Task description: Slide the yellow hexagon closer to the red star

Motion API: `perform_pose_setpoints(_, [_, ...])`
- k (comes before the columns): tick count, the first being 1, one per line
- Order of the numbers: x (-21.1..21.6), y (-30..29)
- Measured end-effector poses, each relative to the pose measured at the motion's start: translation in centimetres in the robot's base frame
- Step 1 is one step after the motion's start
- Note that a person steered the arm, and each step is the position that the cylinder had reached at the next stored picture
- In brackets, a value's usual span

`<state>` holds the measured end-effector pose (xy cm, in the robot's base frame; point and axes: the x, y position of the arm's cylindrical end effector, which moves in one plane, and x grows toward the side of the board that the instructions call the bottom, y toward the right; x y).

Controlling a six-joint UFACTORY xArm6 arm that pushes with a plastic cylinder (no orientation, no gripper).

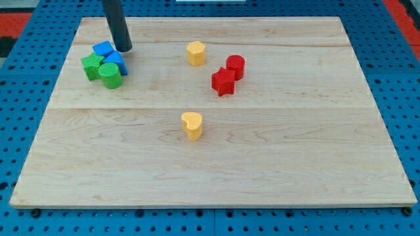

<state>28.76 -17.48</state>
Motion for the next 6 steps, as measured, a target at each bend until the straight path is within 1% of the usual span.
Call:
perform_pose_setpoints(1, [0.0,0.0])
perform_pose_setpoints(2, [-0.9,0.0])
perform_pose_setpoints(3, [-0.3,1.5])
perform_pose_setpoints(4, [2.9,4.7])
perform_pose_setpoints(5, [-0.9,5.5])
perform_pose_setpoints(6, [-2.4,7.7])
